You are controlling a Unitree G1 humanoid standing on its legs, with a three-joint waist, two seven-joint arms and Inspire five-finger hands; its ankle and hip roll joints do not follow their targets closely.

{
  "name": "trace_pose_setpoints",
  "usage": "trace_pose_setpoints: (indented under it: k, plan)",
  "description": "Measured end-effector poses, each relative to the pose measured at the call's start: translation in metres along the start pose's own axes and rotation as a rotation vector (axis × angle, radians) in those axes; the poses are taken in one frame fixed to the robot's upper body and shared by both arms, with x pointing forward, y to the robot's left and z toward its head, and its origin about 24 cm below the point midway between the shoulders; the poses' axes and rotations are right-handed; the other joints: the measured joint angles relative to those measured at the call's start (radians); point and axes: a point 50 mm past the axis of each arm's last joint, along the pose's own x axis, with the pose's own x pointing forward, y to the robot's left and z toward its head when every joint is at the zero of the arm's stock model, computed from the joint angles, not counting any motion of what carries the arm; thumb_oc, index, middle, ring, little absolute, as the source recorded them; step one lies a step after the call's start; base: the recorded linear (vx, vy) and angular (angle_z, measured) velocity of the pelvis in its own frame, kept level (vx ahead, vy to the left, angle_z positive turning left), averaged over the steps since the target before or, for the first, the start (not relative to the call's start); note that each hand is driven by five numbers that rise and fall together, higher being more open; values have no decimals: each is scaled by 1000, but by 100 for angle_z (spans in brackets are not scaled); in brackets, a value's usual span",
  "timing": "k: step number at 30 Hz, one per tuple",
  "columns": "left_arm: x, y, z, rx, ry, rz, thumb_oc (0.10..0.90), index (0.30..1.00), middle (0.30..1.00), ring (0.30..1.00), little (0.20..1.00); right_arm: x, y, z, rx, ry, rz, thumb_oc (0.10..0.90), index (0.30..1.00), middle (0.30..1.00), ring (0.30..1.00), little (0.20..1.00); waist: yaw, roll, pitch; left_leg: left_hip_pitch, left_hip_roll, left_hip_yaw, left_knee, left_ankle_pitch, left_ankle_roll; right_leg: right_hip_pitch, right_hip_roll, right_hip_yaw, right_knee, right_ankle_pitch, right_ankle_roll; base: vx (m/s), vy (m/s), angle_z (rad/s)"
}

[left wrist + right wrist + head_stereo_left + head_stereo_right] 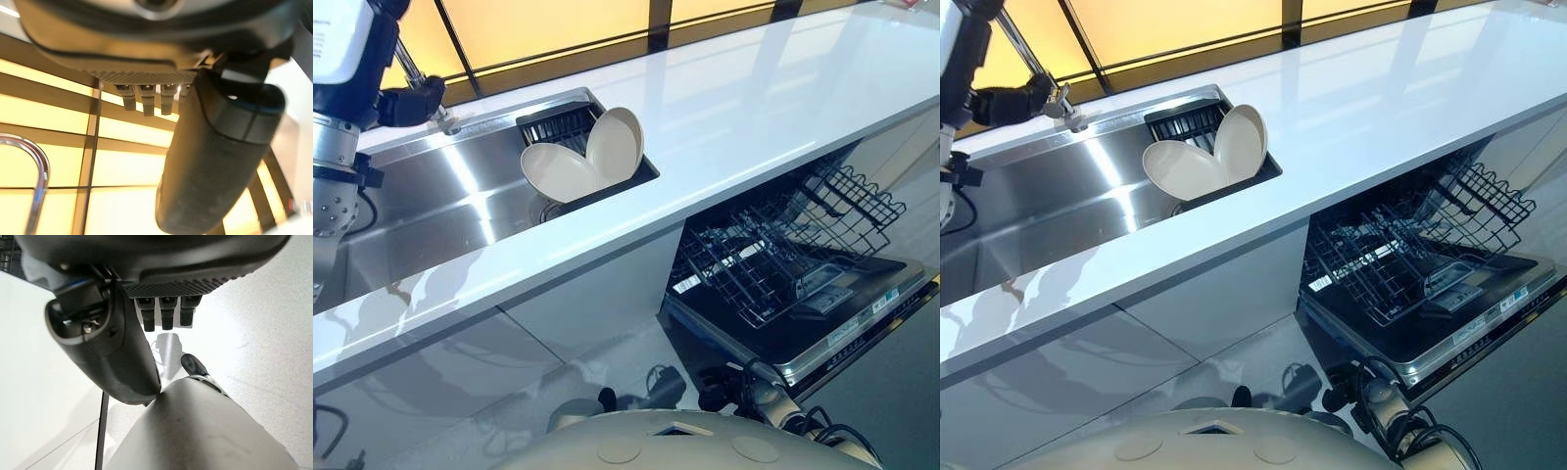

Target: Pick up plates and place into dishwasher.

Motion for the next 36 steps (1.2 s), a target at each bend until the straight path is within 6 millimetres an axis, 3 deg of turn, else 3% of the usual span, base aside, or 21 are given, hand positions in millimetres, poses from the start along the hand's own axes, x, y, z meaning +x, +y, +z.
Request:
trace_pose_setpoints:
  k: [4, 9, 23, 36]
  plan:
    - [-5, -8, -4, 106, -52, -97, 800, 900, 900, 900, 900, 0, -1, -1, 0, 3, 2, 800, 900, 900, 900, 900, -2, 0, -4, 1, -1, 0, 0, 1, 1, 0, -1, 0, 0, 0, 0, 13, 49, 0]
    - [-16, -33, -7, 159, -80, -248, 800, 900, 900, 900, 900, -1, -3, -3, -8, 13, 5, 800, 900, 900, 900, 900, -5, 4, -6, 2, -1, 0, 0, 5, 6, 1, -1, -2, 0, 0, 0, 22, 53, 0]
    - [-42, -83, 10, 195, -205, -596, 800, 900, 900, 900, 900, -3, -11, -16, -36, 61, -8, 800, 900, 900, 900, 900, -30, 4, -7, 6, 0, 3, 0, 6, 8, 1, -1, 0, 0, 0, 0, 8, 33, 0]
    - [-39, -108, 30, 148, -226, -621, 800, 900, 900, 900, 900, -4, -9, -28, -36, 118, 0, 800, 900, 900, 900, 900, -54, 11, -11, 9, 0, 11, 0, 7, 8, 2, -1, 5, 0, 0, 1, 0, 0, 0]
